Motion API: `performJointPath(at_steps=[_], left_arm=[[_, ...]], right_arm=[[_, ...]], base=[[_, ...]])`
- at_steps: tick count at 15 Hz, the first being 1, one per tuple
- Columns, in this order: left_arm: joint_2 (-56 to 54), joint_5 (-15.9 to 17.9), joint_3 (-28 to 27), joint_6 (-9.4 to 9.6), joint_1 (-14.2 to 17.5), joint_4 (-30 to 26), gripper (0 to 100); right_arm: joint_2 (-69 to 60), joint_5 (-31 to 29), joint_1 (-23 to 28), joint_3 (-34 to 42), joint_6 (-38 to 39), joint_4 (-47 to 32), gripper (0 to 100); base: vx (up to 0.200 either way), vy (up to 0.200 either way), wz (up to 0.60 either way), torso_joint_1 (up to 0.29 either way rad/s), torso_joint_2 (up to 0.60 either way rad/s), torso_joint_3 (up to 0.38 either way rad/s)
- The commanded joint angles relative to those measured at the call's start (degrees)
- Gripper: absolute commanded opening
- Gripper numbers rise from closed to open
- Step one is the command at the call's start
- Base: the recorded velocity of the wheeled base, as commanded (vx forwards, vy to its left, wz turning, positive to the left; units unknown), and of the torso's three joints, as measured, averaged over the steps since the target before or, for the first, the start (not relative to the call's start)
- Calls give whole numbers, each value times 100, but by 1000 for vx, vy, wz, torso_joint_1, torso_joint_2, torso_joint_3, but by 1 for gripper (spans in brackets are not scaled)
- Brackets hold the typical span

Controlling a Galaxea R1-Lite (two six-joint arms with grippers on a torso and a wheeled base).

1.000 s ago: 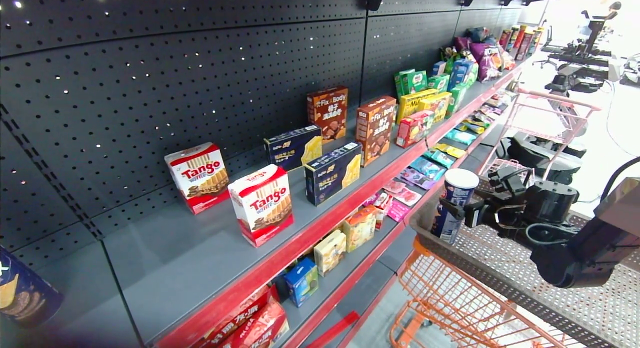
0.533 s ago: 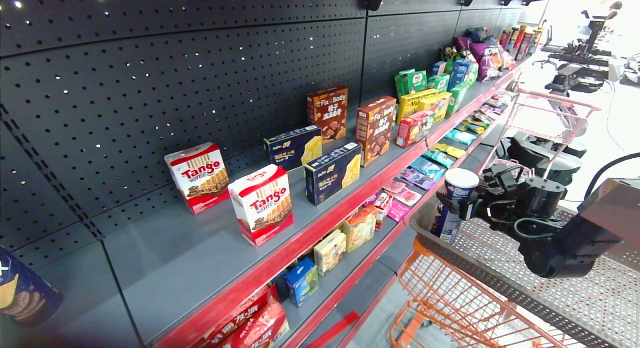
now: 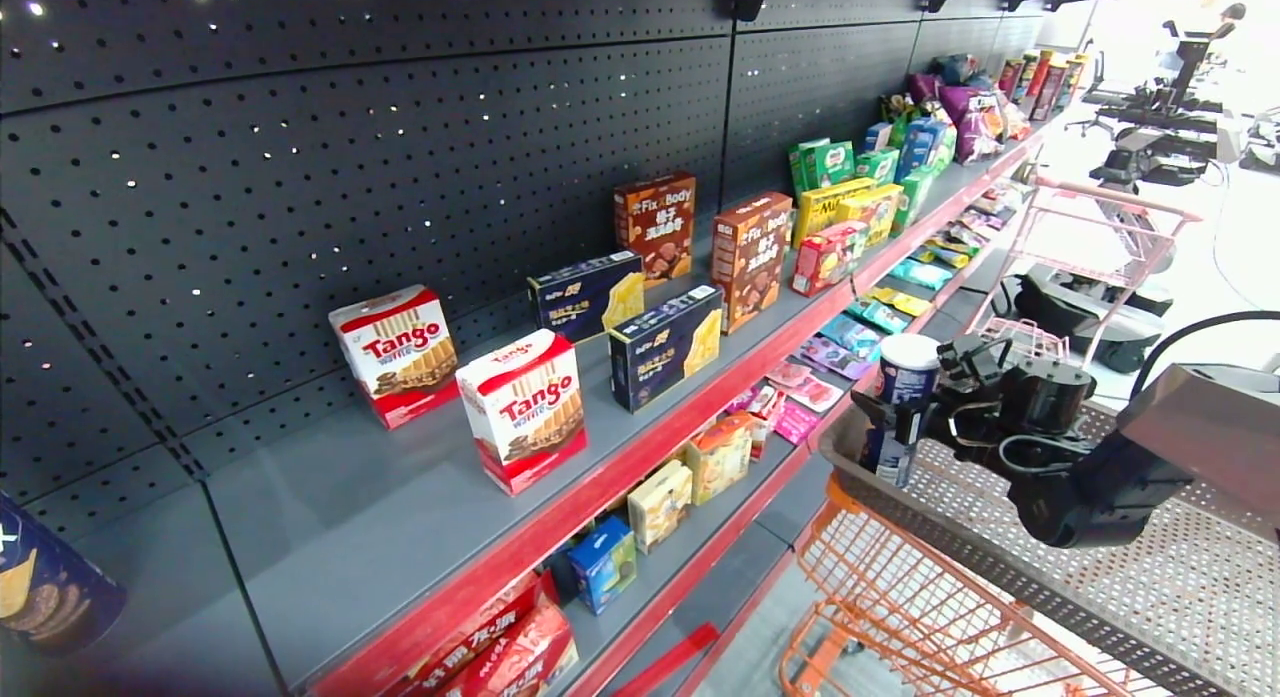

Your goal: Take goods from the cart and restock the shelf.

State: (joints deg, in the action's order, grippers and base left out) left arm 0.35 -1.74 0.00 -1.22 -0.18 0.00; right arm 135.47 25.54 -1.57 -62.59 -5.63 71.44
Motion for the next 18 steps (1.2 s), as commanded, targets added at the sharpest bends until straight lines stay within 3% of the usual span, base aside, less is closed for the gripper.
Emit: performJointPath(at_steps=[1,4,8,11,12,14,16,18], left_arm=[[9,-1,0,-1,1,0,100],[9,-1,0,-1,1,0,100],[9,-1,0,-1,1,0,100],[9,-1,0,-1,1,0,100],[9,-1,0,-1,1,0,100],[9,-1,0,-1,1,0,100],[9,-1,0,-1,1,0,100],[9,-1,0,-1,1,0,100]], right_arm=[[40,30,-10,-105,-17,2,0],[-109,12,34,10,-26,2,0],[-838,-23,78,801,-8,2,0],[-2007,-603,8,1381,291,-490,0],[-2895,-822,-80,1539,493,-1290,0],[-4257,-1693,-396,2224,502,-2169,0],[-5532,-2659,-1003,3323,493,-2336,0],[-6182,-2888,-977,3868,484,-2345,0]], base=[[0,0,0,0,0,0],[0,0,0,0,0,0],[0,0,0,0,0,0],[0,0,0,0,0,0],[0,0,0,0,0,0],[0,0,0,0,0,0],[0,0,0,0,0,0],[0,0,0,0,0,0]])
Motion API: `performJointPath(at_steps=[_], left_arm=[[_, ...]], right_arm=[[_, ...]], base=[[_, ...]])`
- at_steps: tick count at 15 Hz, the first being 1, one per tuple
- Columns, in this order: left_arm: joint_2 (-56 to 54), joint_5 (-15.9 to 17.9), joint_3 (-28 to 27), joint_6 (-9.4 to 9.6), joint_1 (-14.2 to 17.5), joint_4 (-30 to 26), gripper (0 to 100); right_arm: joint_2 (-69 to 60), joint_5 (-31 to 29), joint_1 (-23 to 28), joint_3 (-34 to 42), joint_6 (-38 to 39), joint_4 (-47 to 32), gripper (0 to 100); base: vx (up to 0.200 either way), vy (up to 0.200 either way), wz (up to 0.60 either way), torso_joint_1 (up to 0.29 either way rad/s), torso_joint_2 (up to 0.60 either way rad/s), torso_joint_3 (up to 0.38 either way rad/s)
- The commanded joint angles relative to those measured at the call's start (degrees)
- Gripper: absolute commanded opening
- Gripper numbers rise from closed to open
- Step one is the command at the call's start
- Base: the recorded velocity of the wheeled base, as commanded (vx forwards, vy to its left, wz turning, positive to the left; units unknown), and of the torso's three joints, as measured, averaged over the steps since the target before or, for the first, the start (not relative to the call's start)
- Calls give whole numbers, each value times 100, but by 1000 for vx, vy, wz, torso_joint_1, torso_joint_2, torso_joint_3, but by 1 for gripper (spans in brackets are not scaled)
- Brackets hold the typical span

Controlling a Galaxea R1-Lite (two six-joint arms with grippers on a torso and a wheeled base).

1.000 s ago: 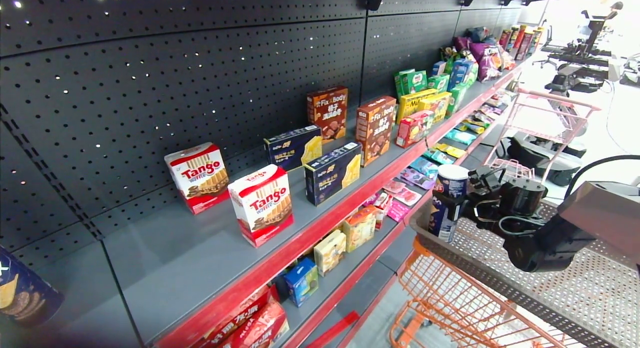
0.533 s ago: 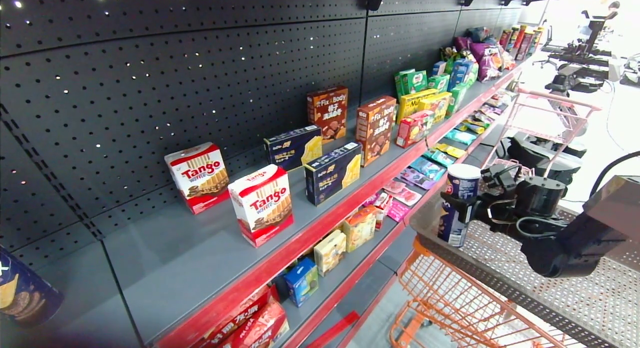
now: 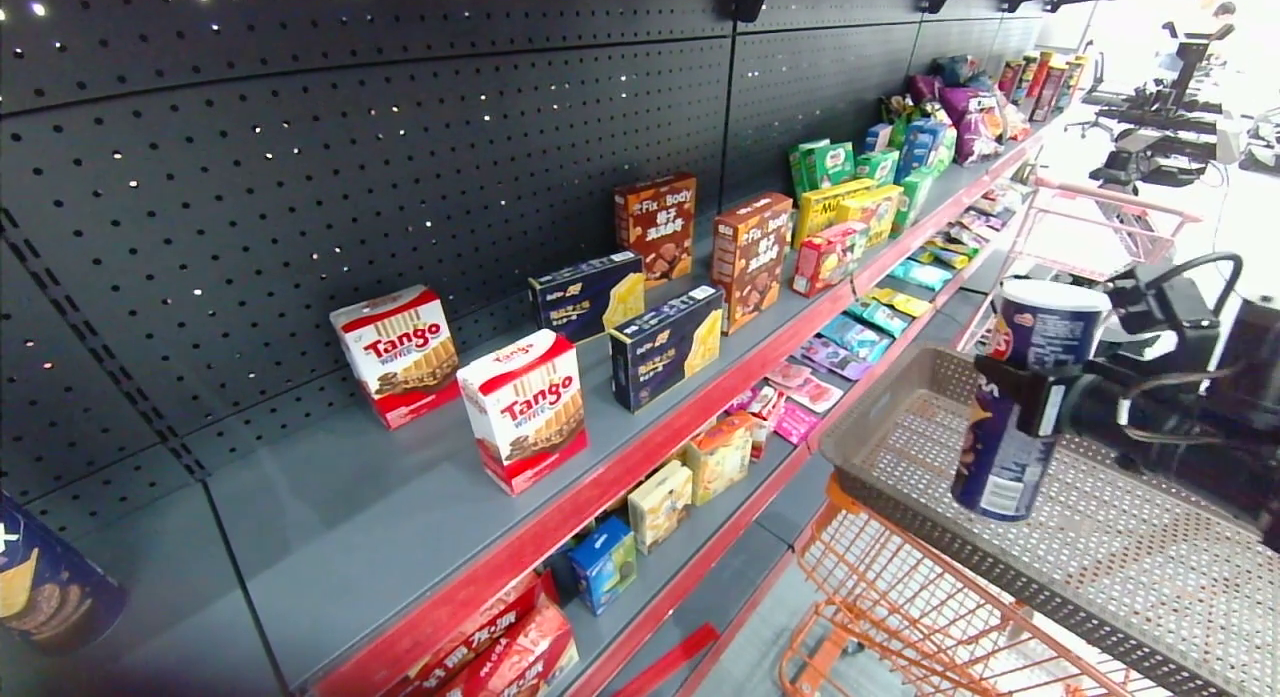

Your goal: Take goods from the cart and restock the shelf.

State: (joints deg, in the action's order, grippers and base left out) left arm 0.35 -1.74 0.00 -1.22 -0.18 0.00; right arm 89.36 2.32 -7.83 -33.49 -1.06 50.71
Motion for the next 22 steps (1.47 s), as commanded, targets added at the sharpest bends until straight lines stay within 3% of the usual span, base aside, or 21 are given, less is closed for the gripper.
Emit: performJointPath(at_steps=[1,4,5,7,12,15,18,22], left_arm=[[9,-1,0,-1,1,0,100],[9,-1,0,-1,1,0,100],[9,-1,0,-1,1,0,100],[9,-1,0,-1,1,0,100],[9,-1,0,-1,1,0,100],[9,-1,0,-1,1,0,100],[9,-1,0,-1,1,0,100],[9,-1,0,-1,1,0,100]], right_arm=[[-2318,-530,-61,1362,9,-404,0],[-3126,-443,-70,1485,53,-1564,0],[-3363,-557,-70,1450,53,-1978,0],[-3759,-1190,-79,1565,-43,-2083,0],[-5341,-1260,422,1863,-140,-3771,0],[-5359,-1436,756,1872,-492,-3823,0],[-5508,-1638,326,1863,-597,-3814,0],[-5464,-1840,273,1652,-623,-3771,0]], base=[[0,0,0,0,0,0],[0,0,0,0,0,0],[0,0,0,0,0,0],[0,0,0,0,0,0],[0,0,0,0,0,0],[0,0,0,0,0,0],[0,0,200,2,1,2],[0,0,600,1,-4,-1]])
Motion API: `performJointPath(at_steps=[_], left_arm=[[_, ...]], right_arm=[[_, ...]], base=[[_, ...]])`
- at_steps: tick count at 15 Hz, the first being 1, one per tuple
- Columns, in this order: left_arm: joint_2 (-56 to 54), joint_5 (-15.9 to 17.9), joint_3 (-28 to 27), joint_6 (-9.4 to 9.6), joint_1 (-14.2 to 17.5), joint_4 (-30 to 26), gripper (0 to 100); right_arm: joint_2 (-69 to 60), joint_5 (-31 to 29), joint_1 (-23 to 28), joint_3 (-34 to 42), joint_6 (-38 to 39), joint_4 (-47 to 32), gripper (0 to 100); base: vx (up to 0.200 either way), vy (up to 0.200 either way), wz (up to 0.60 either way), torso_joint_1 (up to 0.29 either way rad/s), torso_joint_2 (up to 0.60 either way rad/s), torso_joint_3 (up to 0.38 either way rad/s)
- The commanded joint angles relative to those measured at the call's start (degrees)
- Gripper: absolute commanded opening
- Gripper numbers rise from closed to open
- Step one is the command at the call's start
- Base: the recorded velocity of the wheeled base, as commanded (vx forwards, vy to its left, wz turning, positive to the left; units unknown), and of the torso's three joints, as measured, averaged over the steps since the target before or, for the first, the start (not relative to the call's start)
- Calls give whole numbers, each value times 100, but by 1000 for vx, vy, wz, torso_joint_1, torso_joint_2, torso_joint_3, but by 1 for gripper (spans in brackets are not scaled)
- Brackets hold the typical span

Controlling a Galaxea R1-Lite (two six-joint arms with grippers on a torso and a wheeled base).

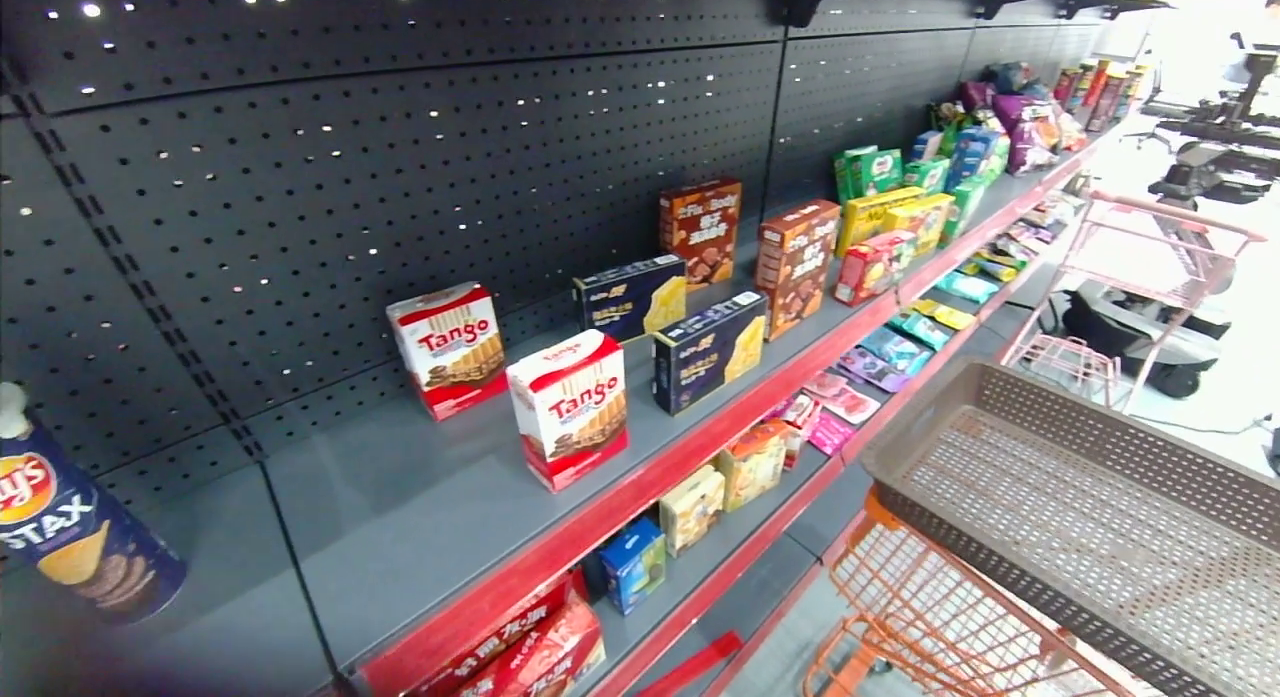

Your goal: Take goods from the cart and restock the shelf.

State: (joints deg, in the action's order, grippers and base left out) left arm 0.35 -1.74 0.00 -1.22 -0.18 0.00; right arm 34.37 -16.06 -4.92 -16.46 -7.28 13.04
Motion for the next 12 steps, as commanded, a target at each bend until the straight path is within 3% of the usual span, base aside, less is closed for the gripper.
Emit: performJointPath(at_steps=[1,12], left_arm=[[9,-1,0,-1,1,0,100],[9,-1,0,-1,1,0,100]], right_arm=[[35,-20,-105,-51,-2,-4,0],[62,-20,-720,2,-116,5,0]], base=[[0,0,600,7,7,-2],[0,0,600,2,2,3]])
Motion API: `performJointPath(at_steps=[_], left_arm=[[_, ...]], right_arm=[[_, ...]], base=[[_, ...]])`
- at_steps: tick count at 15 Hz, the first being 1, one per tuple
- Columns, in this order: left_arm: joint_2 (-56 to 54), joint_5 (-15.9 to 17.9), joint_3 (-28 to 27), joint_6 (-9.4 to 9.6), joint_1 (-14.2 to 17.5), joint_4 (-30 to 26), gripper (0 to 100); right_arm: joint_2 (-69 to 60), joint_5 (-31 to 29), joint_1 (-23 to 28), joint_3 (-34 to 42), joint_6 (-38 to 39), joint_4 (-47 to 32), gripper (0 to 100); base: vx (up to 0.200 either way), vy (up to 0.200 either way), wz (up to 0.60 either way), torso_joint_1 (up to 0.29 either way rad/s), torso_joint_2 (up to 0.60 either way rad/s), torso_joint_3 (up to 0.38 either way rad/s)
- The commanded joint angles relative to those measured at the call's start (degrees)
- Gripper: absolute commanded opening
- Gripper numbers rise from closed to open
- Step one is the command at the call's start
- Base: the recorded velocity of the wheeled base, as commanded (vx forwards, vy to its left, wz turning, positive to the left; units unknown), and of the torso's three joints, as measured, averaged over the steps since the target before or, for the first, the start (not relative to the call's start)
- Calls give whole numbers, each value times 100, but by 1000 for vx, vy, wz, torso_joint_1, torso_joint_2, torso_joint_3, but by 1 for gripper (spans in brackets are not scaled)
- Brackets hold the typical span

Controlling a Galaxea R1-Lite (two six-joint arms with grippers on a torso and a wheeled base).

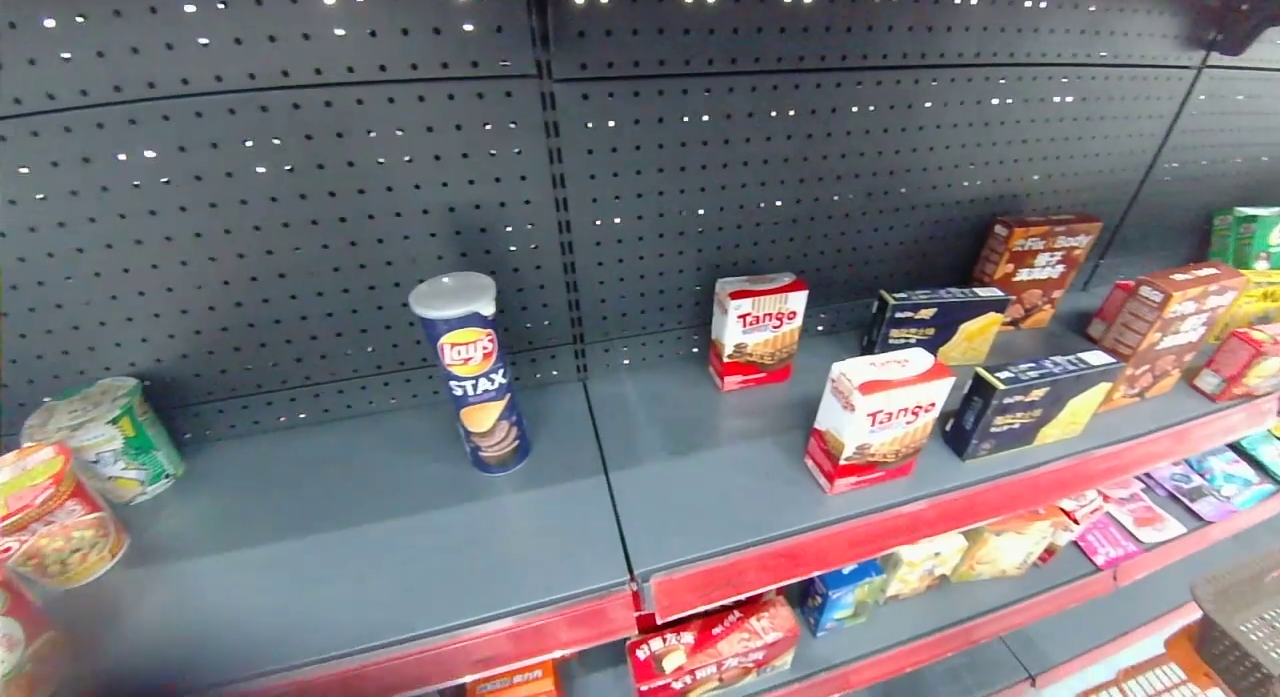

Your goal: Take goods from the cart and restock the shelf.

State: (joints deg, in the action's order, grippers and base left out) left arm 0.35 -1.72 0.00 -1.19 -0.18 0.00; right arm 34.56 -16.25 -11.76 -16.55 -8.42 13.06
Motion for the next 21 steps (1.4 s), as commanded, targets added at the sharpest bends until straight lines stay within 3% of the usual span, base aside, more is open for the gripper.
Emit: performJointPath(at_steps=[1,11,13,16,18,21], left_arm=[[9,-4,0,-4,1,0,100],[9,-4,0,-4,1,0,100],[9,-4,0,-4,1,0,100],[9,-4,0,-4,1,0,100],[9,-4,0,-4,1,0,100],[9,-4,0,-4,1,0,100]], right_arm=[[42,-1,-36,12,-1,4,0],[235,-27,-335,21,34,22,0],[772,87,-458,38,297,681,0],[1791,307,-959,-348,631,1542,0],[2055,562,-1689,-735,640,1524,0],[2239,834,-2032,-858,420,1516,0]], base=[[0,0,0,0,0,0],[0,0,120,0,0,1],[0,0,0,0,0,0],[0,0,0,0,0,0],[0,0,0,0,0,0],[0,0,0,0,0,0]])
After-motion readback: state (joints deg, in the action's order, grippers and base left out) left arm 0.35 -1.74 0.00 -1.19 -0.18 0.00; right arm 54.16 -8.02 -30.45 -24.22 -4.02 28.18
